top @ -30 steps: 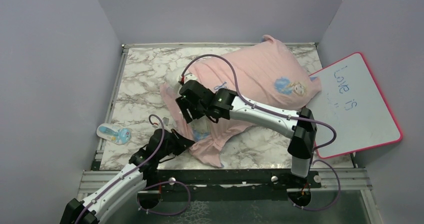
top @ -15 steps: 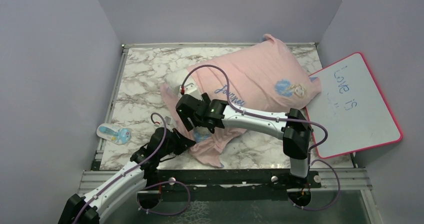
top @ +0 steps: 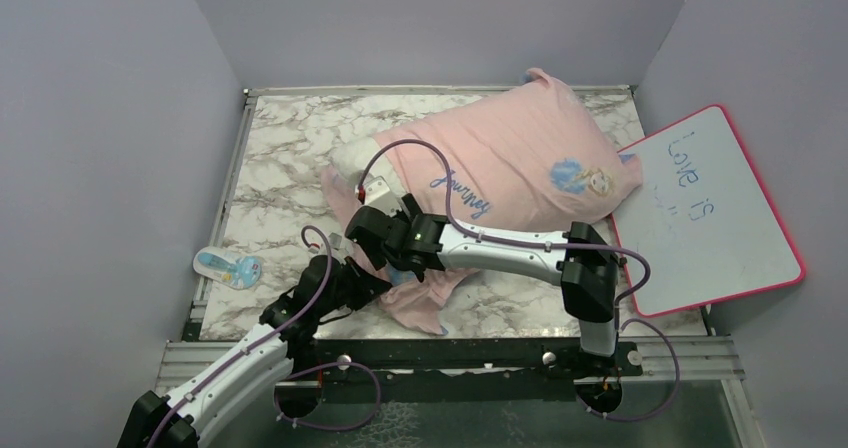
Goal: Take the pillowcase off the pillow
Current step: Remove the pillow from the pillowcase.
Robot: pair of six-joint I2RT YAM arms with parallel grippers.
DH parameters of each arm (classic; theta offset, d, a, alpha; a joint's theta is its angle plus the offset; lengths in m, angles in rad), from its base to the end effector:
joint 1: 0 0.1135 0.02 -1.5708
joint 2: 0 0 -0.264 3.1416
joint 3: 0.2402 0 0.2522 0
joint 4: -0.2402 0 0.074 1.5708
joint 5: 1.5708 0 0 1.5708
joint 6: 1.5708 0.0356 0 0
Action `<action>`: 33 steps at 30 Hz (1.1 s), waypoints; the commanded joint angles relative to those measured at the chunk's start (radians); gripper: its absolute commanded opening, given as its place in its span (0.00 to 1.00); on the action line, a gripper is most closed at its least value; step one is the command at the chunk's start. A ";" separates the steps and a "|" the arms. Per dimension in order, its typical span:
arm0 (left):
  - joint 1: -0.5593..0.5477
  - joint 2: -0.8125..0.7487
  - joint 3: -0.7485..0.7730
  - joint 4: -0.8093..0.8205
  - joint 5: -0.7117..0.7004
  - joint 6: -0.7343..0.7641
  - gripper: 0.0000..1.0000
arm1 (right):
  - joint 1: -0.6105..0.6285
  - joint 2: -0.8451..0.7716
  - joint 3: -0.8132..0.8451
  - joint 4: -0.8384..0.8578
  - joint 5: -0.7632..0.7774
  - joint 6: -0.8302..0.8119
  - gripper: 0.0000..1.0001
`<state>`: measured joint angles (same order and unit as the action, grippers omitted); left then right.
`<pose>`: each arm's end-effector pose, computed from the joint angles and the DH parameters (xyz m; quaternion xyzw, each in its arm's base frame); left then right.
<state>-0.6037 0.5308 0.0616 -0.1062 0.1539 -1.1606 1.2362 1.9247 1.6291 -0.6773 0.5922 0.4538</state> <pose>0.1035 -0.0780 0.1305 -0.2055 0.8524 -0.4104 0.2503 0.1572 0.3917 0.2616 -0.2691 0.8778 0.0256 0.3955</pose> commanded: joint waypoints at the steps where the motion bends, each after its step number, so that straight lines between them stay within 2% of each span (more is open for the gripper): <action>1: -0.007 -0.017 -0.003 -0.047 0.061 0.007 0.00 | -0.021 0.059 -0.062 -0.018 0.157 0.064 0.91; 5: -0.007 -0.048 -0.008 -0.056 0.053 -0.010 0.00 | -0.032 0.074 -0.047 0.059 0.082 0.034 0.93; 7: -0.007 -0.051 0.017 -0.074 0.056 0.001 0.00 | -0.032 0.093 -0.037 0.074 0.078 0.036 0.89; 9: -0.007 -0.050 0.042 -0.099 0.050 0.013 0.00 | -0.033 0.116 -0.014 0.063 0.090 0.050 0.71; 11: -0.006 -0.046 0.043 -0.114 0.043 0.009 0.00 | -0.034 0.124 0.010 0.065 0.088 0.028 0.59; 14: -0.006 -0.038 0.028 -0.111 0.058 -0.010 0.00 | -0.034 0.097 0.036 0.078 0.111 -0.020 0.31; 16: -0.007 -0.047 0.016 -0.117 0.061 -0.007 0.00 | -0.038 0.052 0.034 0.126 0.106 -0.058 0.05; 17: -0.007 -0.052 0.007 -0.117 0.058 -0.013 0.00 | -0.041 0.030 0.043 0.143 0.093 -0.069 0.01; 22: -0.007 -0.079 -0.017 -0.129 0.059 -0.038 0.00 | -0.057 -0.055 0.147 0.225 0.038 -0.133 0.01; 24: -0.007 -0.073 -0.022 -0.151 0.051 -0.036 0.00 | -0.086 -0.072 0.203 0.240 -0.028 -0.132 0.01; 28: -0.007 -0.032 -0.019 -0.153 0.064 -0.013 0.00 | -0.163 -0.079 0.310 0.245 -0.161 -0.090 0.01; 33: -0.007 -0.025 -0.011 -0.167 0.061 0.020 0.00 | -0.203 -0.063 0.414 0.231 -0.219 -0.087 0.01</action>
<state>-0.5964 0.4755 0.0868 -0.0666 0.1371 -1.1942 1.0737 1.9423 1.8824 -0.7013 0.3885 0.3466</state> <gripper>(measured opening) 0.012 0.042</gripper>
